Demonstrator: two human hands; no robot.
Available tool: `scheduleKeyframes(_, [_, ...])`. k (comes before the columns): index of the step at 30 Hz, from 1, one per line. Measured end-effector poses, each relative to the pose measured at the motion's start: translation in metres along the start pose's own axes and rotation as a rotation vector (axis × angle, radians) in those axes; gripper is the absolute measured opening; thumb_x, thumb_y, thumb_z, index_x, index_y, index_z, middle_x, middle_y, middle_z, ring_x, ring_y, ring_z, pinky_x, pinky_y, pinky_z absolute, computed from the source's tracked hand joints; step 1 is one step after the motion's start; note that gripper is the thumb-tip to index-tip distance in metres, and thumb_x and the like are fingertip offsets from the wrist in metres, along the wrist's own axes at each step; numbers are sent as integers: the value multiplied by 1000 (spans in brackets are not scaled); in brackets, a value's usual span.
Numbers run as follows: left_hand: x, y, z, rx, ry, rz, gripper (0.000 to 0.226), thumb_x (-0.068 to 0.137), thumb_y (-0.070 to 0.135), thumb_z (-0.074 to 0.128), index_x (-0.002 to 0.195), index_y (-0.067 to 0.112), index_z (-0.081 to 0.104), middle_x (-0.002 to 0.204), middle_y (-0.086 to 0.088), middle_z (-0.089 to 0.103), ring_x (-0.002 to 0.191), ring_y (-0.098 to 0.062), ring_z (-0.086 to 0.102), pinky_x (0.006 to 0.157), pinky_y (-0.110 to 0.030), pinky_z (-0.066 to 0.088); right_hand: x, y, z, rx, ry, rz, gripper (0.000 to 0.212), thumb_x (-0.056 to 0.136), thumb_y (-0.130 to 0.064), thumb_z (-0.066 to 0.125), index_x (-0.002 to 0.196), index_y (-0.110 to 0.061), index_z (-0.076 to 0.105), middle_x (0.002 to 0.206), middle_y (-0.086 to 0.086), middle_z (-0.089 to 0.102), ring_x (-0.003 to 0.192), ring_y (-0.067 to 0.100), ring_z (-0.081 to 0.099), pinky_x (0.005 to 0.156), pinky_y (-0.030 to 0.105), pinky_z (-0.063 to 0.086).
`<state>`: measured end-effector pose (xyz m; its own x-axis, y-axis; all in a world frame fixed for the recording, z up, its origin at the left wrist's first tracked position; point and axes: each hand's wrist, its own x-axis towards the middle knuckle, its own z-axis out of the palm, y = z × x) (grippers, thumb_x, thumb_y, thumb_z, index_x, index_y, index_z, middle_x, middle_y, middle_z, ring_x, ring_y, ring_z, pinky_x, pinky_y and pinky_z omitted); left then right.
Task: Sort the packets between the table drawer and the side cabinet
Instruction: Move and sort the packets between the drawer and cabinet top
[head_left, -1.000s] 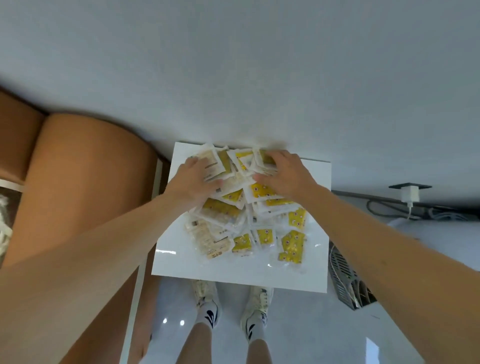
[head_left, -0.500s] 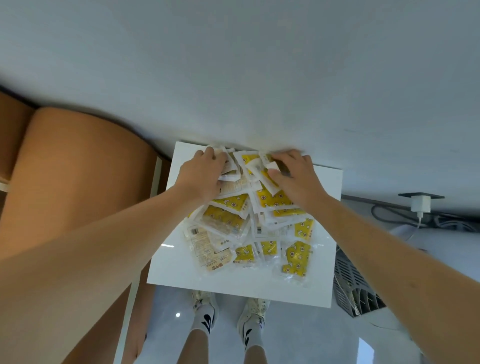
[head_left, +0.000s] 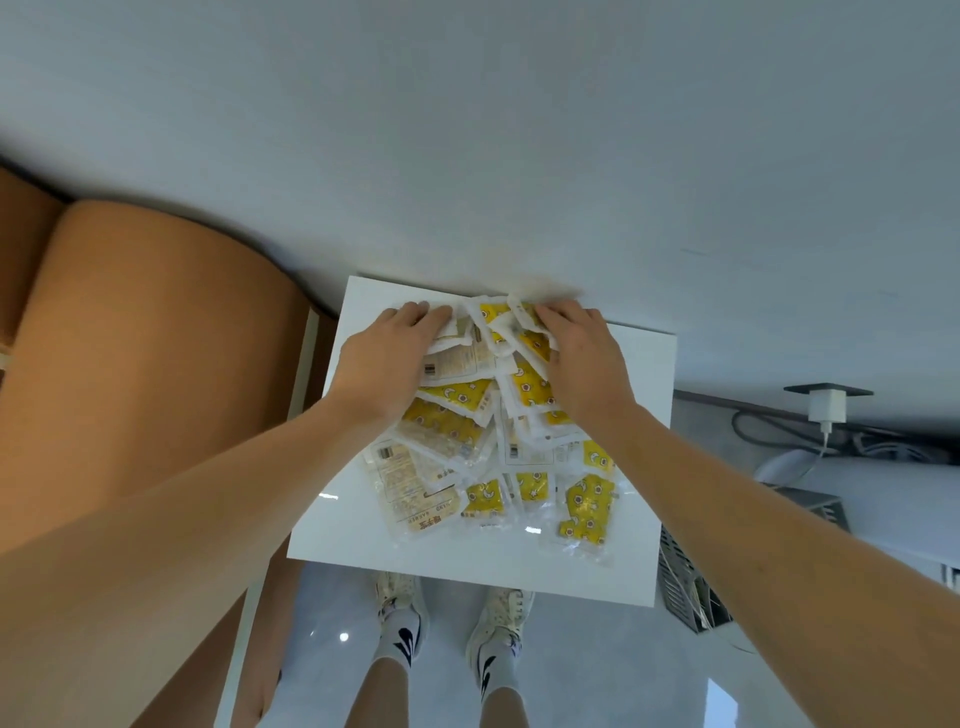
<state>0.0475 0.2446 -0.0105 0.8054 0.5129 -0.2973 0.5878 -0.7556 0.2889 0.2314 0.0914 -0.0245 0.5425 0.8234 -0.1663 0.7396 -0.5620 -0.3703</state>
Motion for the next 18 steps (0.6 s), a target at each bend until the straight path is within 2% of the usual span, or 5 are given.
scheduleKeyframes(5, [-30,2,-26,-38,75,18,69,89,-4,55,150,24,42,151,0,47,133,-24,49,86,-42,58,-22,-13,-29,-15,74,-31,66,79,14,55,140,-12,57,130,3,64,111,28,57,77,43,56])
scheduleKeyframes(11, [-101,23,-108,-89,131,-55,74,86,-10,53,150,27,45,152,3,47,136,-21,47,89,-35,53,-58,-60,-111,70,75,-52,71,74,15,51,138,-14,60,125,3,66,107,28,63,82,43,56])
scheduleKeyframes(15, [-176,47,-181,-130,152,-150,67,91,-2,50,149,32,44,150,10,47,134,-16,47,84,-33,52,-92,-114,-184,269,70,-63,60,79,14,46,130,-13,65,115,4,70,100,23,65,83,38,55])
scheduleKeyframes(18, [-241,65,-233,-168,233,-239,66,88,-3,49,145,30,49,145,9,51,128,-19,50,80,-37,54,-121,-161,-236,344,27,-120,35,82,14,46,103,-5,67,85,-1,60,76,19,53,69,30,40])
